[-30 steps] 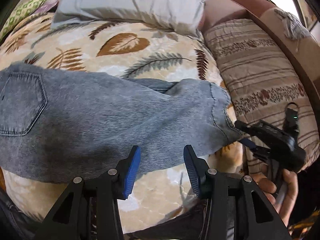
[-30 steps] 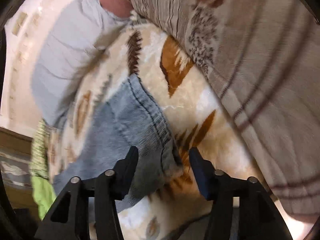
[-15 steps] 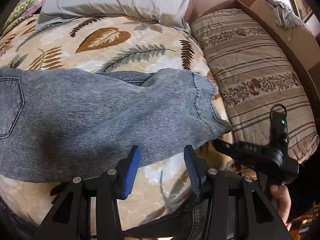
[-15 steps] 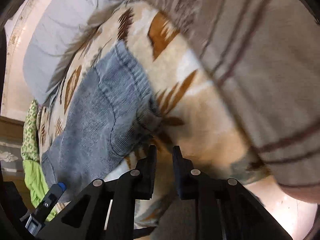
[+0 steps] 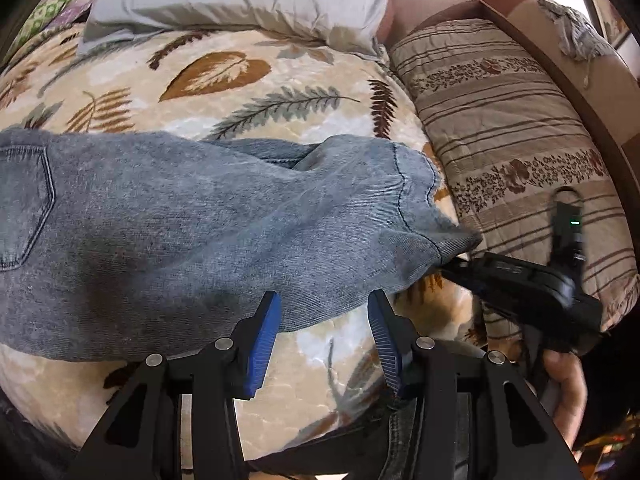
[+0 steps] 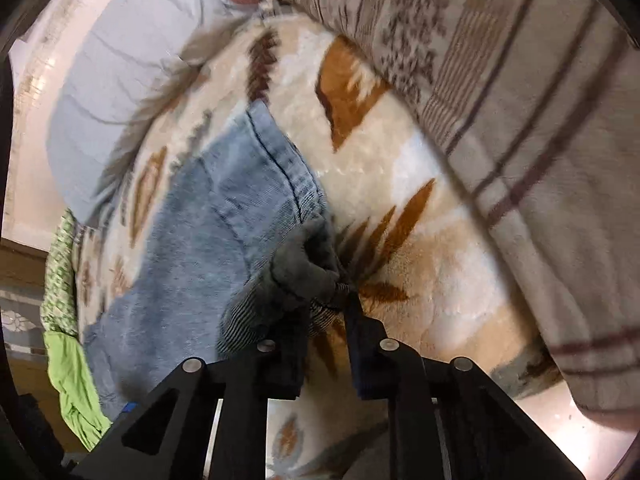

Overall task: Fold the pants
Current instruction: 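Grasp the jeans hem with the right gripper and pull it toward the left gripper, then grasp the jeans leg end with the left gripper and fold it over the seat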

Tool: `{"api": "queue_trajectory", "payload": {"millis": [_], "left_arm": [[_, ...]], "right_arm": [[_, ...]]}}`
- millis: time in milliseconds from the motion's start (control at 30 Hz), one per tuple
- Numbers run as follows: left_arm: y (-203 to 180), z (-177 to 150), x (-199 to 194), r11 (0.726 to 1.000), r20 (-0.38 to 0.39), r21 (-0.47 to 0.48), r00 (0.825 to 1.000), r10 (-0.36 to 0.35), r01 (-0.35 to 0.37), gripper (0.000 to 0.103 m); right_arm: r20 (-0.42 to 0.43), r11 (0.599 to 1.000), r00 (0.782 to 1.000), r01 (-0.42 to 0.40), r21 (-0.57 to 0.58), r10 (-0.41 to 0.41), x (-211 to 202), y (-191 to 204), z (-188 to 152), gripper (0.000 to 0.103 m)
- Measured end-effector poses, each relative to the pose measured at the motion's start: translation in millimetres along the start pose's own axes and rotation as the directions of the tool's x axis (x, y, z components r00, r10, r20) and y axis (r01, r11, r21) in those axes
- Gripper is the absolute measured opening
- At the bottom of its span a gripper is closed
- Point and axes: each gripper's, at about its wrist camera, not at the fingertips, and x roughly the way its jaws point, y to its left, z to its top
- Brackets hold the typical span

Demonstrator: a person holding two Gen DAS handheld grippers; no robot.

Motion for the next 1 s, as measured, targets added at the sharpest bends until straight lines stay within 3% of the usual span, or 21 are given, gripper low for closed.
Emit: {"api": "queue_trajectory", "payload": {"millis": [133,233,300,367,467,567,767,900,1000], "left_arm": [[-8.2,0.5,2.4,0.999,0.0,0.036,1.0,0.003,-0.003,0.046],[-14.5,-0.4,12.4,0.998,-0.022,0.058,1.0,0.003,-0.002,0.046],[-21.0,-1.0,19.9,0.995,-0.037,0.098,0.999,0.01,-0.006,0.046],[-28.1,-1.8,27.1,0.99,-0.042,0.143,0.999,0.026,-0.02,0.046],[-40.9,-4.7,37.4,0.974,-0.042,0.225,0.998,0.043,-0.033,0.046],[-54.7,-7.4,50.5,0.953,-0.06,0.3,0.997,0.047,-0.027,0.046],[-73.8,-12.4,82.6,0.892,-0.125,0.451,0.991,0.039,0.022,0.046],[-75.2,-11.9,91.5,0.89,-0.146,0.453,0.989,0.023,0.046,0.046],[-83.5,-12.3,91.6,0.87,-0.155,0.484,0.988,-0.02,0.094,0.046]], "right_arm": [[0.055,1.0,0.998,0.011,0.001,-0.011,-23.6,-5.7,-4.3,0.016],[-0.062,0.997,0.998,0.018,0.081,-0.013,8.0,-24.8,-2.1,0.02],[-0.014,0.994,0.999,-0.042,0.102,0.043,-4.7,-28.7,-1.1,0.027],[0.036,0.996,0.999,-0.03,0.086,0.027,-21.5,-27.3,1.3,0.052],[0.126,0.993,0.99,-0.079,0.087,0.067,-50.9,-30.1,7.3,0.053],[0.134,0.991,0.985,-0.116,0.072,0.106,-58.0,-27.5,21.0,0.055],[-0.02,0.995,0.995,-0.095,0.015,0.095,-11.3,-16.1,45.3,0.054],[-0.09,0.997,0.993,-0.071,0.02,0.072,10.2,-19.3,42.9,0.035],[-0.089,0.993,0.991,-0.097,0.06,0.102,5.6,-26.5,34.9,0.038]]}}
